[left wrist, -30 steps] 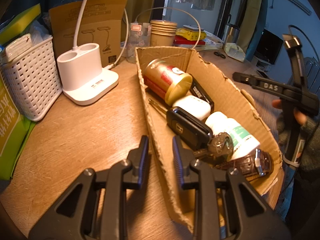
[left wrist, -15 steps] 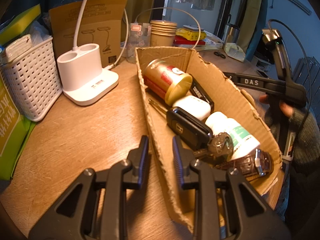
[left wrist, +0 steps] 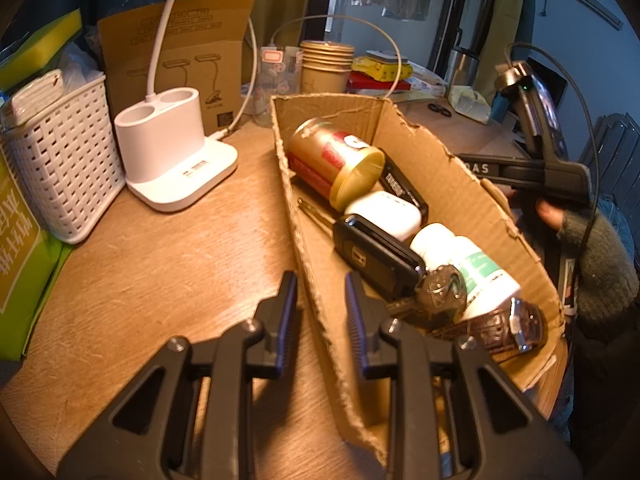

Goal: Organize rigid objects
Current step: 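Move the right gripper to the white wall charger and grasp it, then lift the charger with the right gripper over the box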

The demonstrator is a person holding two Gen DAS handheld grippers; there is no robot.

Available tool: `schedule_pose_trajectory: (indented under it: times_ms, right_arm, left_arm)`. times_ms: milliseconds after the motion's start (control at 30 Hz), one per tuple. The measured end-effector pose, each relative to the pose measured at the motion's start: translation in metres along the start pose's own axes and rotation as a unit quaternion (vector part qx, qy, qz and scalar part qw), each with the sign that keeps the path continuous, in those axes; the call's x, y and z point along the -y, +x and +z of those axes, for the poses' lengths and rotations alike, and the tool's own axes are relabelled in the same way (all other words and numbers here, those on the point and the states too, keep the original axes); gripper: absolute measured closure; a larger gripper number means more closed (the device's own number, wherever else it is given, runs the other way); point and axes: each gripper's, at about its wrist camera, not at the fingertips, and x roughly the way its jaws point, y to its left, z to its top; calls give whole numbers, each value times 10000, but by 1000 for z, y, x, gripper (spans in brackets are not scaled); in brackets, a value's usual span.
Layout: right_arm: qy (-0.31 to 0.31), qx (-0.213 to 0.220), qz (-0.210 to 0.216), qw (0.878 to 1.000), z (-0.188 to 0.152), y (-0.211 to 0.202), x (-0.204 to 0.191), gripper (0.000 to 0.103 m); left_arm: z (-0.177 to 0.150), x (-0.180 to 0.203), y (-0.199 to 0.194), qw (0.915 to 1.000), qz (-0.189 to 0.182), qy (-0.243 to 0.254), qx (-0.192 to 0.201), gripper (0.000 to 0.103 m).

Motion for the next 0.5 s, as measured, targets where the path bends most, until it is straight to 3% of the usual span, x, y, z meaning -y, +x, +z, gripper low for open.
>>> schedule_pose_trajectory:
  times_ms: [500]
  right_arm:
    - [-148, -336, -187, 9992, 3, 19, -9, 35]
  left_arm:
    - [1, 2, -2, 10000, 27, 62, 23, 77]
